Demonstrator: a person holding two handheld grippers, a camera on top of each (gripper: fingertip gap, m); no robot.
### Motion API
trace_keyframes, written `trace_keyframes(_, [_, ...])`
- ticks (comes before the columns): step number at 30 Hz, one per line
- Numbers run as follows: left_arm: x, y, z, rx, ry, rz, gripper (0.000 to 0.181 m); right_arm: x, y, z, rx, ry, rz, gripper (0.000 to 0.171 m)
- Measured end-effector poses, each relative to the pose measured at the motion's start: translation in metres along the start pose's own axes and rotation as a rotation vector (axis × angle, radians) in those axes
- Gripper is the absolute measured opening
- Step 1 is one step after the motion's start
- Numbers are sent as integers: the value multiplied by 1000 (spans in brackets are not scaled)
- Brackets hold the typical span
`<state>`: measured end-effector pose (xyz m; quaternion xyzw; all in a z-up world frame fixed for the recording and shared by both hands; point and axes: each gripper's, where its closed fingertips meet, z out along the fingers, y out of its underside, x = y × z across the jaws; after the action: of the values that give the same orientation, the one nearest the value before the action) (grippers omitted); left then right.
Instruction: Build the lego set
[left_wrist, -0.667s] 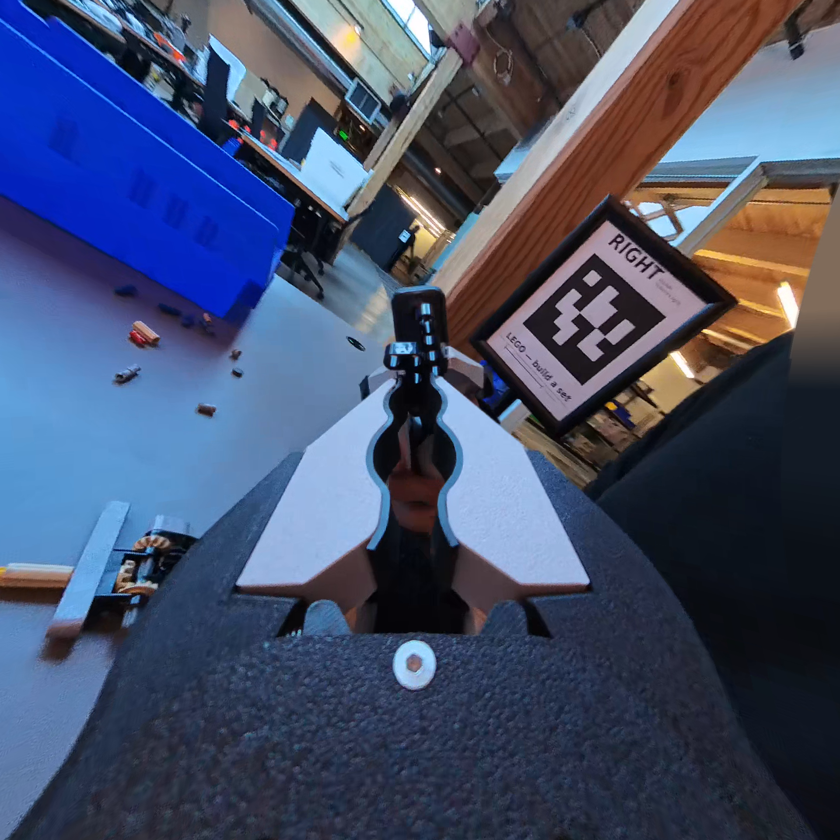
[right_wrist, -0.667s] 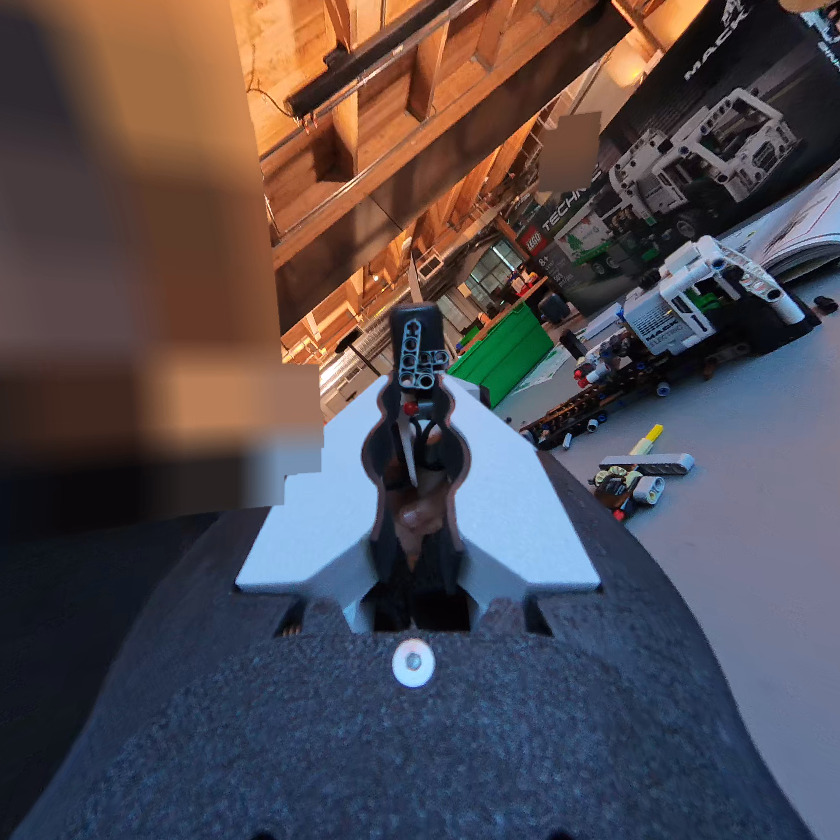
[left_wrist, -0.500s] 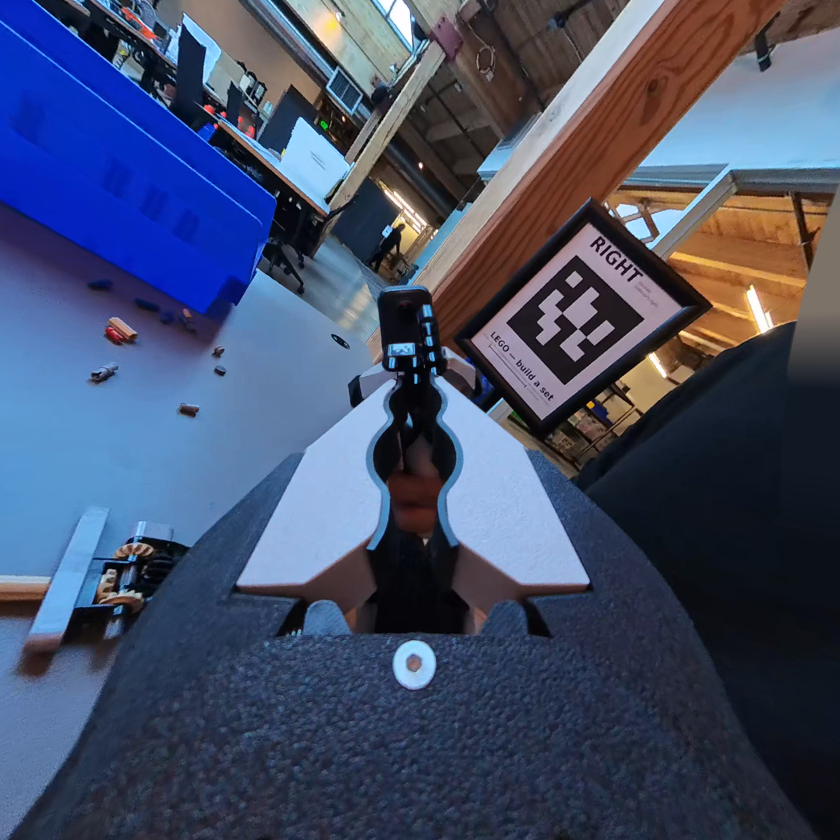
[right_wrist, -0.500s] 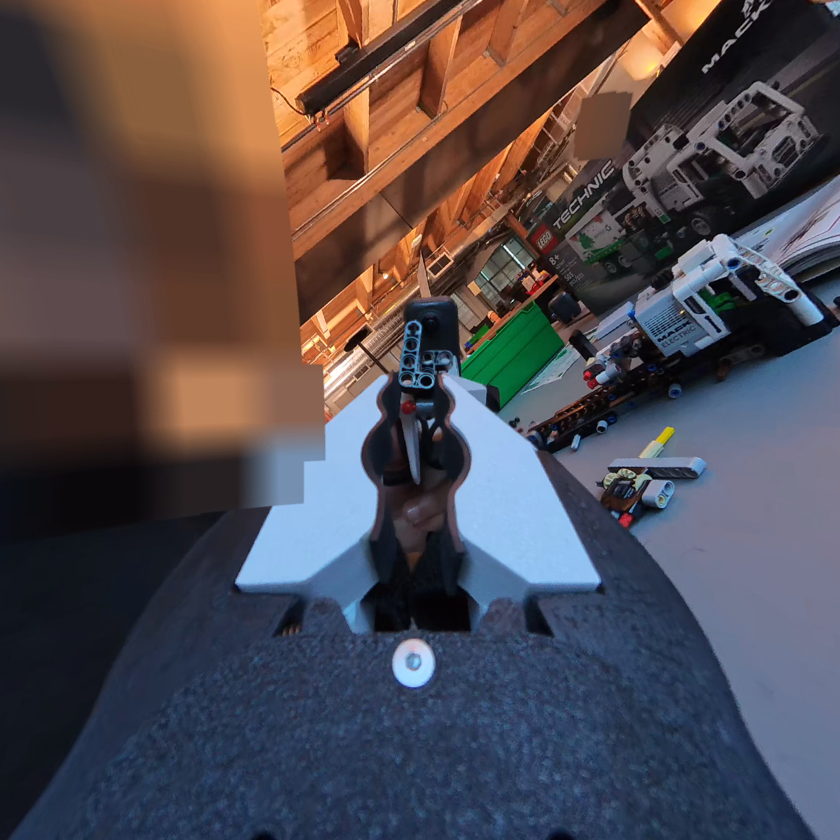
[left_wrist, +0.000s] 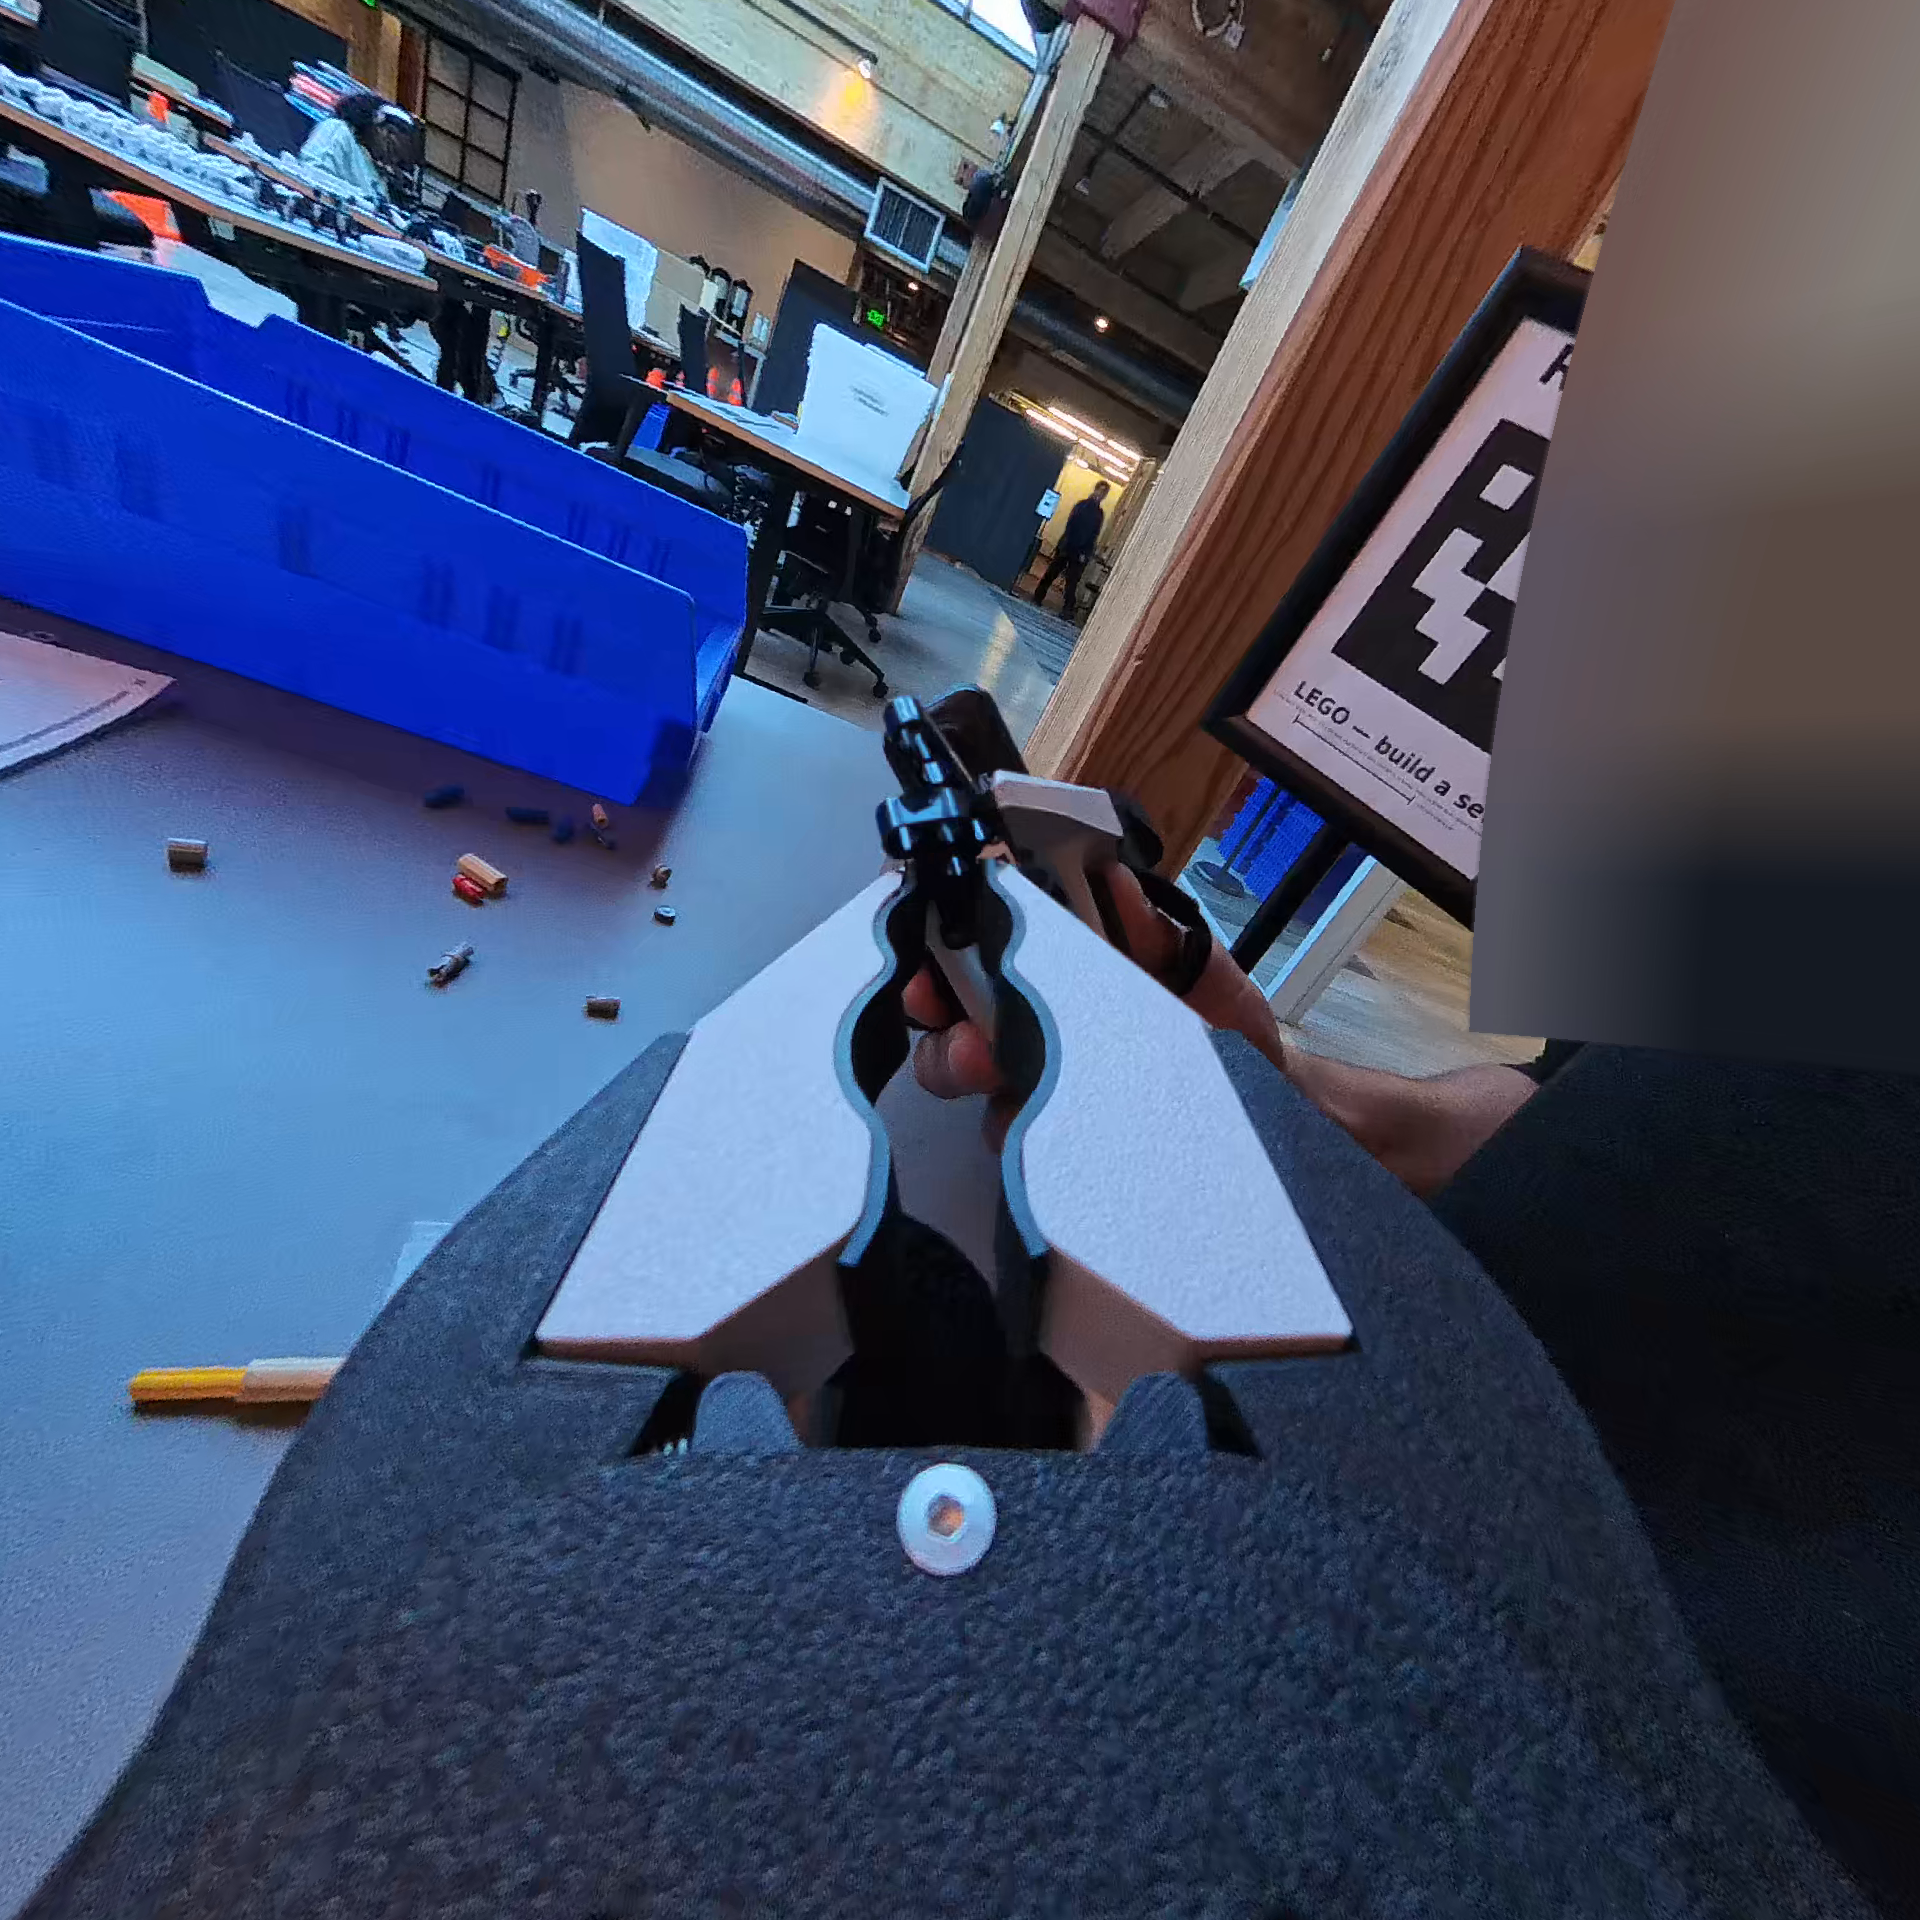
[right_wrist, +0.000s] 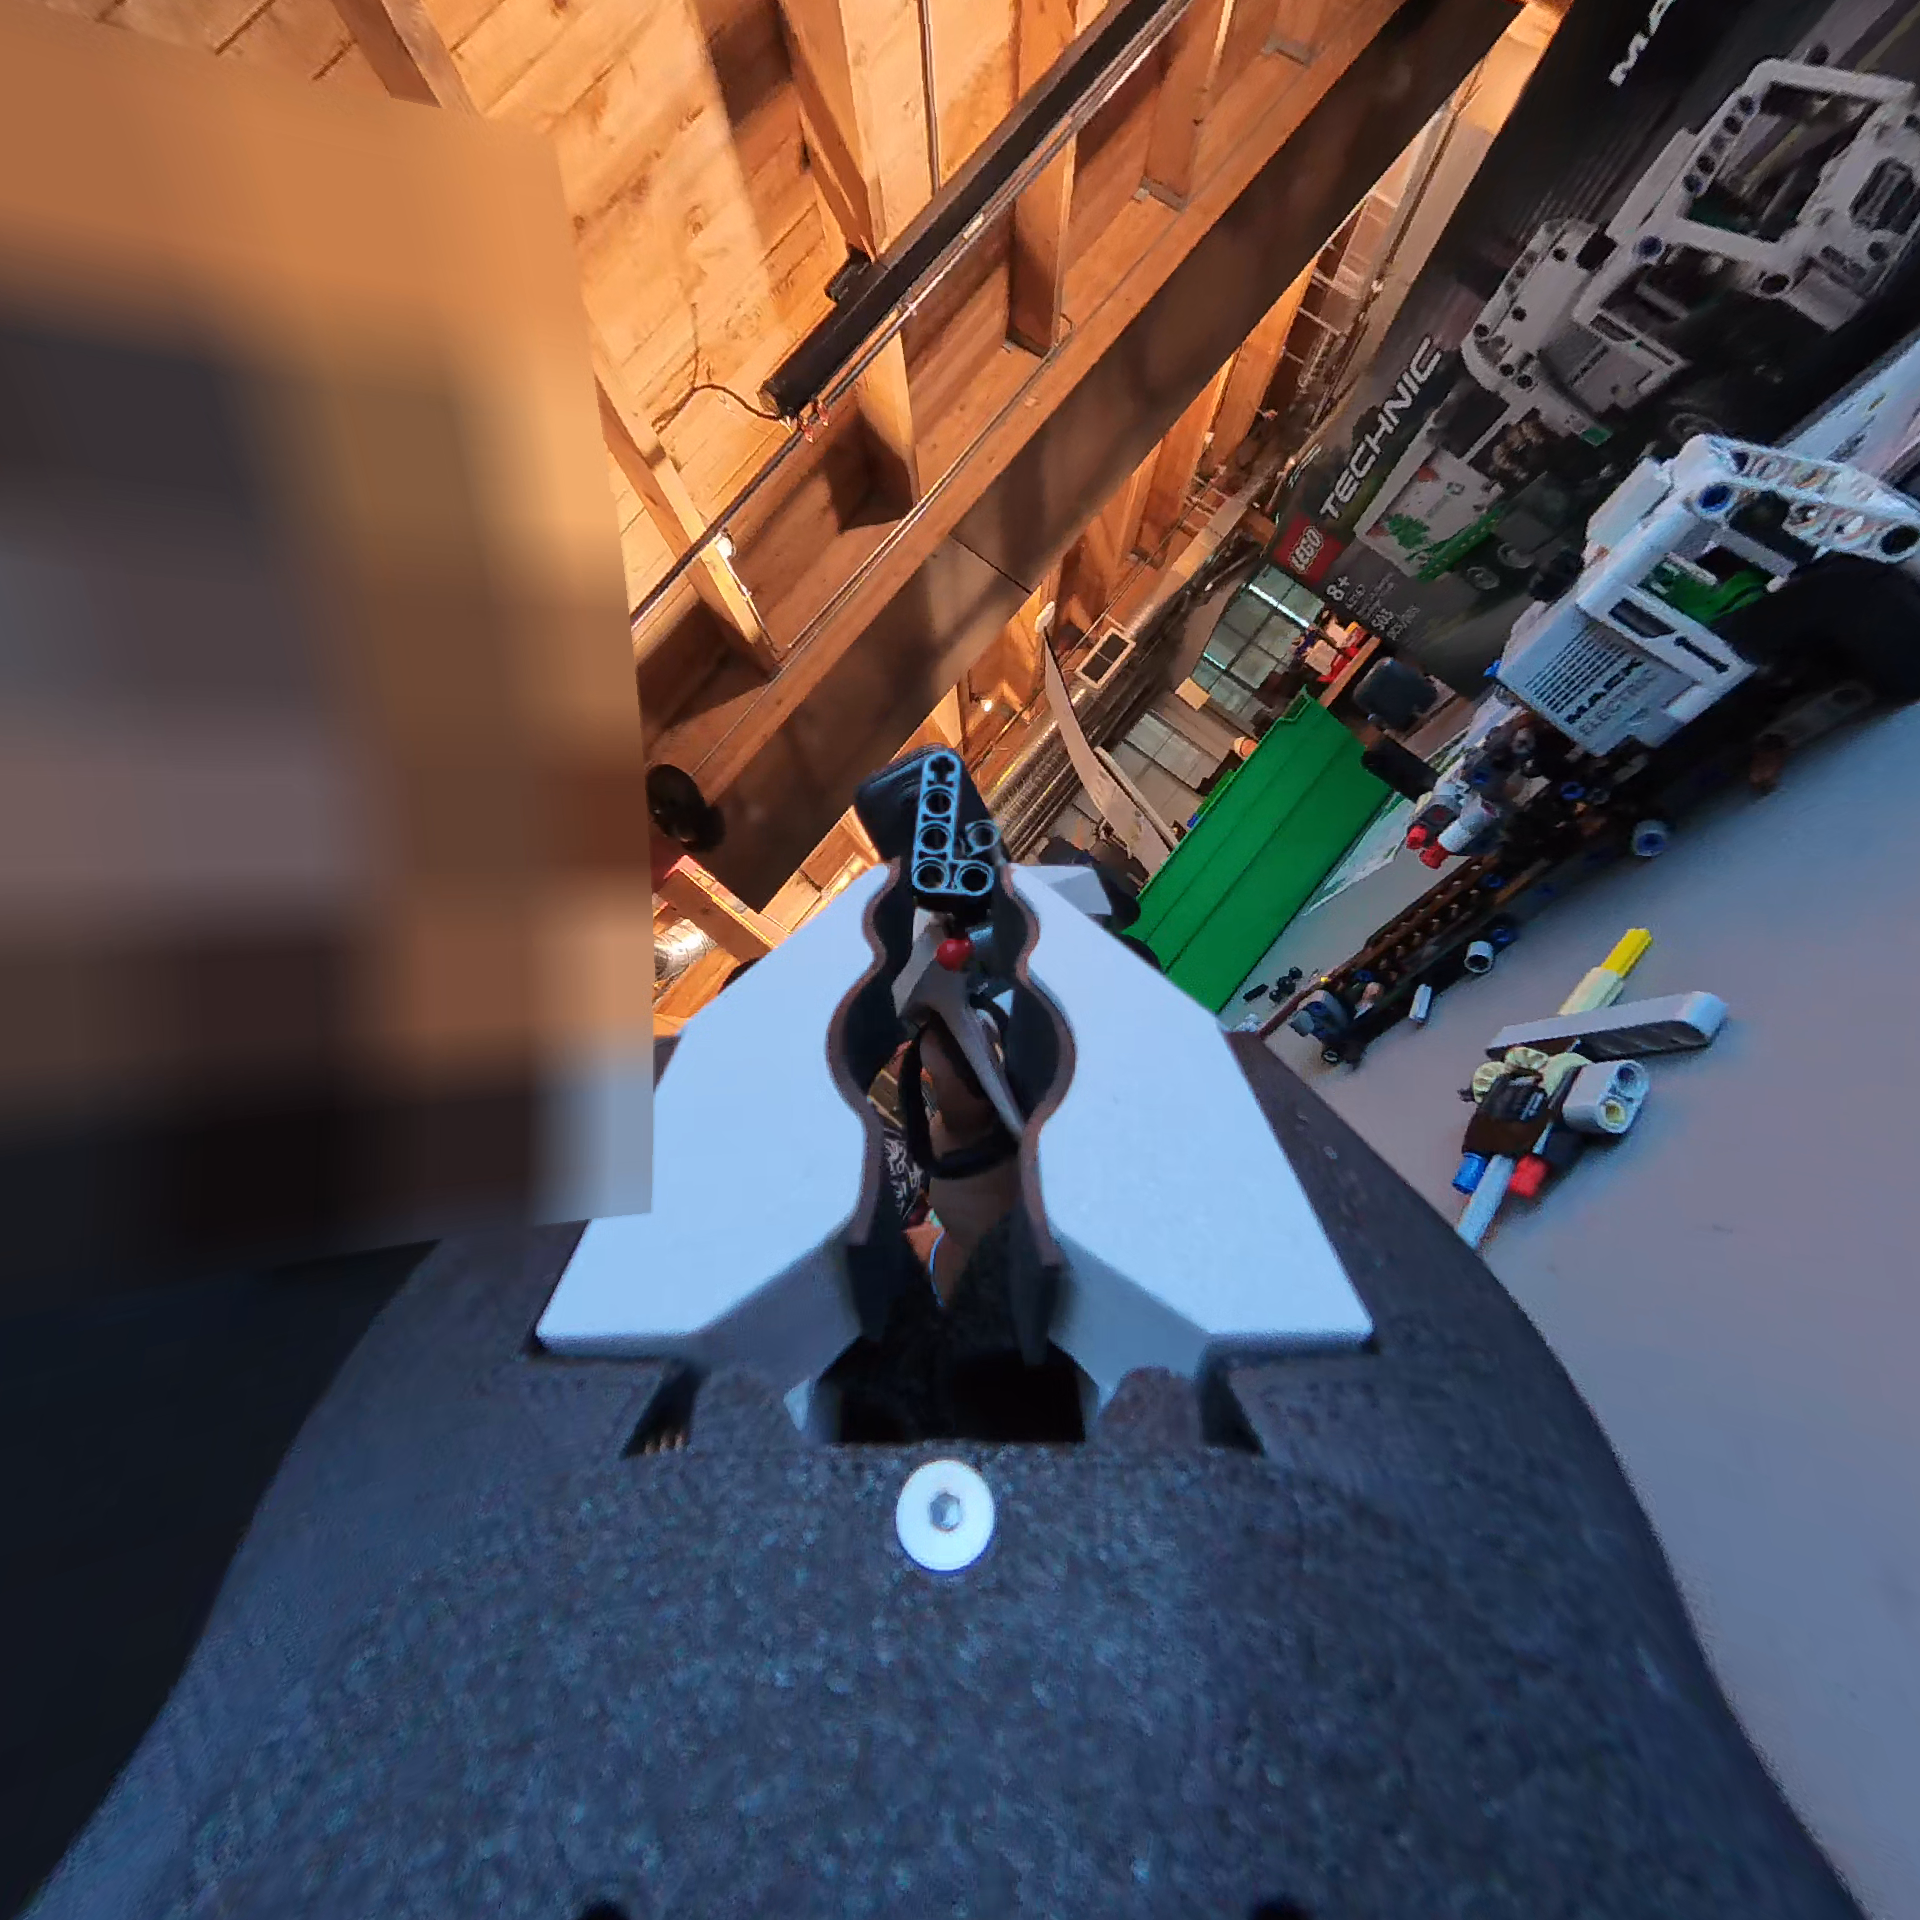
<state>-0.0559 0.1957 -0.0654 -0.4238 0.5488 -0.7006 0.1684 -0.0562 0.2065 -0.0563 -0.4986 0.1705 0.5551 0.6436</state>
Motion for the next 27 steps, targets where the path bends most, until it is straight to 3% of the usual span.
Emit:
trace_keyframes(1, [1,0,0,-2,12,-5,8,0,0,0,2,-2,-6,13])
trace_keyframes(27, [-4,5,-4,-33,50,-108,4,6,7,0,-69,89,-146,14])
